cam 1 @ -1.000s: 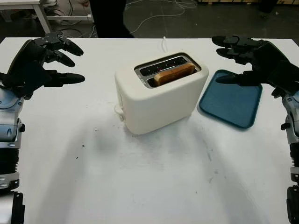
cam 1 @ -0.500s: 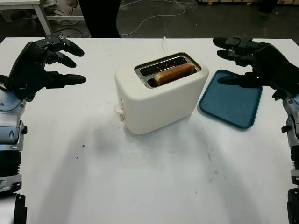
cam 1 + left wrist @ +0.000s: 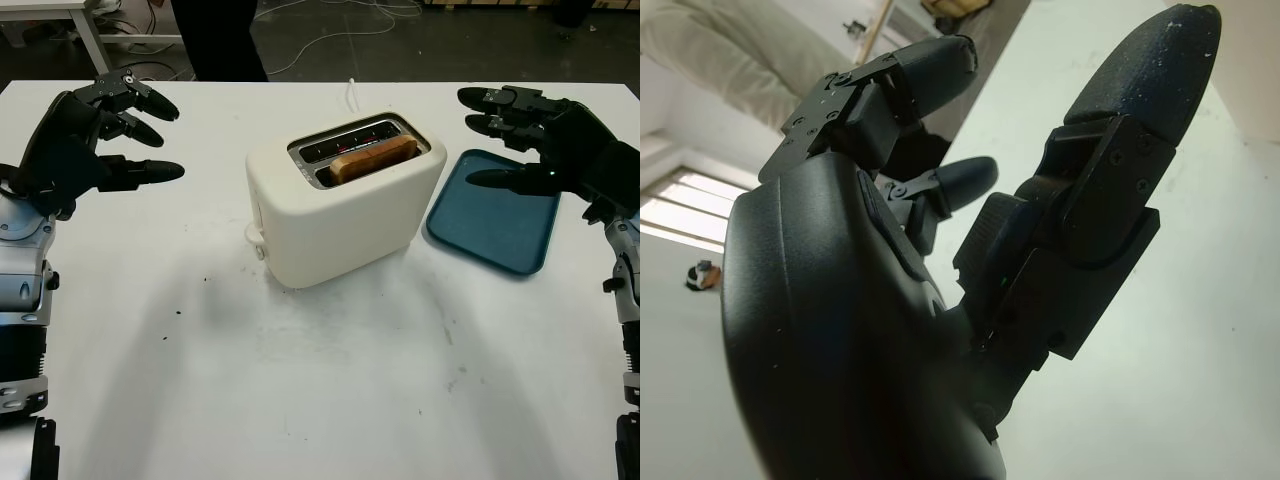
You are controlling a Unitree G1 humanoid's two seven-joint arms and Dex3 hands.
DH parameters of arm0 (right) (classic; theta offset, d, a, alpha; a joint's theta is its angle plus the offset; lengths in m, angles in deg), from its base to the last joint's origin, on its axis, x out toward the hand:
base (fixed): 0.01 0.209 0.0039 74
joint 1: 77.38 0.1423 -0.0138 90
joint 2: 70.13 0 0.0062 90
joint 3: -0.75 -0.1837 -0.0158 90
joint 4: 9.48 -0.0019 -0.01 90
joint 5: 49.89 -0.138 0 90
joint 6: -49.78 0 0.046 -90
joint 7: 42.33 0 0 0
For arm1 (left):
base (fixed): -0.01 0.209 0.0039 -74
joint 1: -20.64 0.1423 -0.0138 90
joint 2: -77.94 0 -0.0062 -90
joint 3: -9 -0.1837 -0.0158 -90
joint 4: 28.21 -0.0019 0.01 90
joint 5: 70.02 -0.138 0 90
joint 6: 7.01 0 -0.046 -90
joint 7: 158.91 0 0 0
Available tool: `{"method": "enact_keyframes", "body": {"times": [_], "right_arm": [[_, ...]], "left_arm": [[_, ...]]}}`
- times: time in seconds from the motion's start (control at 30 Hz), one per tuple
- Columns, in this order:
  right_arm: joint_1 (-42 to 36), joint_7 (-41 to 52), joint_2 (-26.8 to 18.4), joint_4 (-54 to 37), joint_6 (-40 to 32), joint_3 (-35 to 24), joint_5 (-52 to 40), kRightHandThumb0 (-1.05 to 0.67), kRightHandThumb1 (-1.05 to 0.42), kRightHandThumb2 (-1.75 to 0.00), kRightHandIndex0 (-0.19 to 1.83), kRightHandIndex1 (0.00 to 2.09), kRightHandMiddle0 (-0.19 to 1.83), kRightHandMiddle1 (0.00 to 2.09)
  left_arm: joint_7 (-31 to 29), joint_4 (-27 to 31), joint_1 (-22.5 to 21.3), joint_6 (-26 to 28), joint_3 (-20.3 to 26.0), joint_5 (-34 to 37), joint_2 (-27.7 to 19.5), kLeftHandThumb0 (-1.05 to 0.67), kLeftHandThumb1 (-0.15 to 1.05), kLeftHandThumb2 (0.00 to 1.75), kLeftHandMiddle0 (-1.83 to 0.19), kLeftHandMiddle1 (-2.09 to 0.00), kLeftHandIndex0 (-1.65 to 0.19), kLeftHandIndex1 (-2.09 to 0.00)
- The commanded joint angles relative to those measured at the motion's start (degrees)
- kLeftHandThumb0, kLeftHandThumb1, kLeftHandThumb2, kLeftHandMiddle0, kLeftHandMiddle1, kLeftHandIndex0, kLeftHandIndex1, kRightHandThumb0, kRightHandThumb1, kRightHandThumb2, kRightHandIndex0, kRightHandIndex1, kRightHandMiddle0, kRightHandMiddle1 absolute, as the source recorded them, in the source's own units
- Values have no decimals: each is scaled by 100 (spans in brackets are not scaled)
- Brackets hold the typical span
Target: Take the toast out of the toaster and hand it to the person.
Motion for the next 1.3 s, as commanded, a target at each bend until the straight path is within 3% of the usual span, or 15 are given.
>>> {"method": "enact_keyframes", "body": {"times": [0.0, 1.27], "right_arm": [[-37, -20, 52, -121, 1, -56, -100, -74, -76, 0, 28, 18, 37, 0], [6, -70, 103, -148, -40, -21, -50, -75, -76, 0, 24, 28, 39, 1]], "left_arm": [[14, -12, 32, -67, 22, 33, -6, -105, 72, 0, -35, -131, -36, -119], [16, -112, -15, -119, 15, 28, -7, -105, 71, 0, -36, -129, -36, -119]]}}
